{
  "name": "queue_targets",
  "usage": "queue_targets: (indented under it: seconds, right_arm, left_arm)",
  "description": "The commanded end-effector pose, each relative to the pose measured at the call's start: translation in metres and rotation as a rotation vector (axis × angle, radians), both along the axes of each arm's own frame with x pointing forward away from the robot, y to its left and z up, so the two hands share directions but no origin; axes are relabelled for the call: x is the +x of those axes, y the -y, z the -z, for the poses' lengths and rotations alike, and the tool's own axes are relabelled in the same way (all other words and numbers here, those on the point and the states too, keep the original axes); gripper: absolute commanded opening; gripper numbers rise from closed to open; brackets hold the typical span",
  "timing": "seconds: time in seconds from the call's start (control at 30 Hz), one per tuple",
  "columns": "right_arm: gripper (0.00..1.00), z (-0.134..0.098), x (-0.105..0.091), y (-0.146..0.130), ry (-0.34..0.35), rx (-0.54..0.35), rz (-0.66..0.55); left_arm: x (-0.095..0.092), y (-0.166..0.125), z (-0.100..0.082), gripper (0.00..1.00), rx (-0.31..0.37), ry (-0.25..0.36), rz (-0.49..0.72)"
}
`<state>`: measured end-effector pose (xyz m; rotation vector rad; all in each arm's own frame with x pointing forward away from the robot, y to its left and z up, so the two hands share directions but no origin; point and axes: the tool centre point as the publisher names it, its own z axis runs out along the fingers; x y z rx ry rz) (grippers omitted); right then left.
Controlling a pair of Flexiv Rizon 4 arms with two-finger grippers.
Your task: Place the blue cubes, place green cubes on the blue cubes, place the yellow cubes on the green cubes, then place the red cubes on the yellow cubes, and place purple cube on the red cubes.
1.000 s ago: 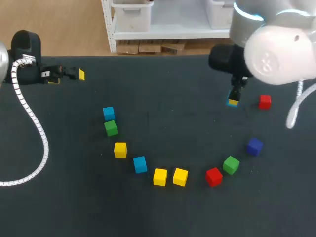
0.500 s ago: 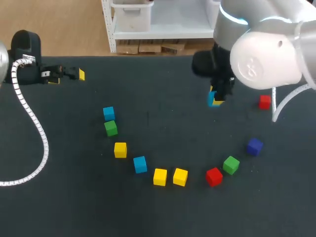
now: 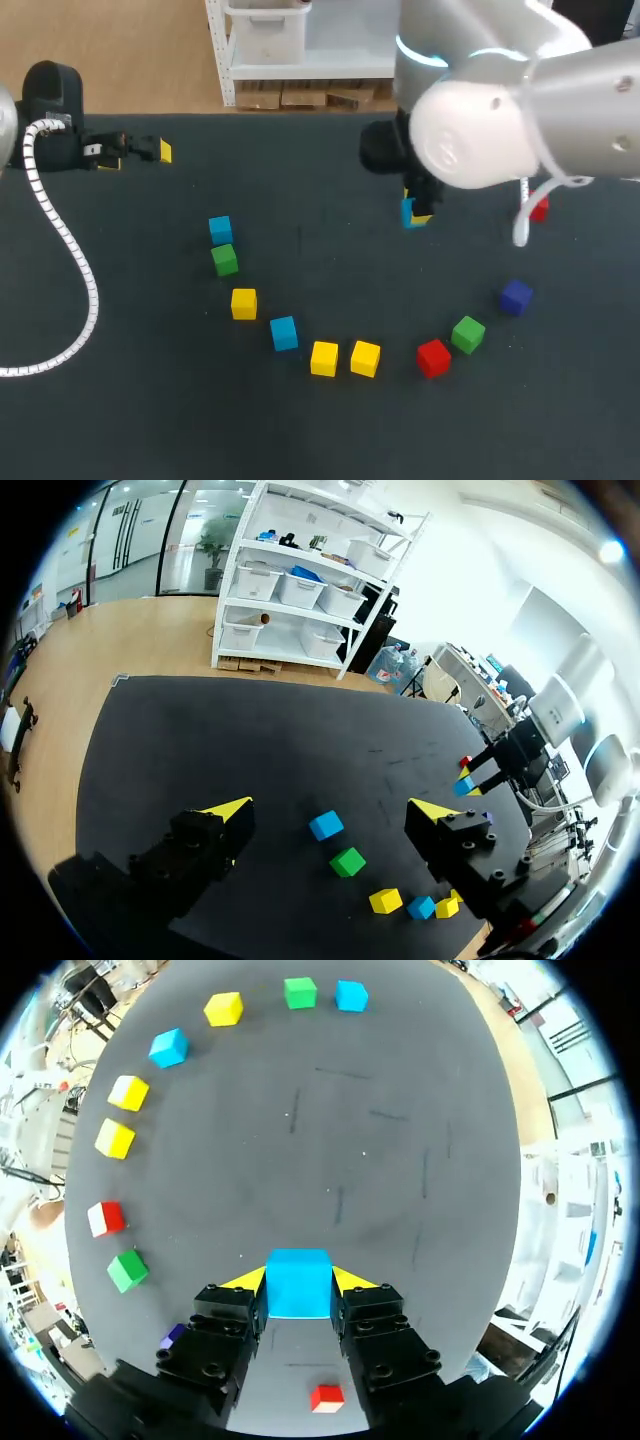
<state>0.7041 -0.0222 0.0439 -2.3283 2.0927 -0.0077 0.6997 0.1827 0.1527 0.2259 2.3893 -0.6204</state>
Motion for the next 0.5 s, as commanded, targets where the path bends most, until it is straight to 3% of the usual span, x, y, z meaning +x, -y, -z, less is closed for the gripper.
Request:
queue_targets:
  seconds: [0.03,0.5]
  right_arm:
    - [0.0,0.01,0.011,-0.013,-0.051,-0.032,0.025]
    - [0.0,0.024,-0.002,-0.023,-0.119,-0.043,0.122]
  left_arm:
    - [0.0,-0.002,0.002,1.0,-0.009,0.007,0.005]
    - [0.0,-0.002,0.002,1.0,-0.009,0.007,0.005]
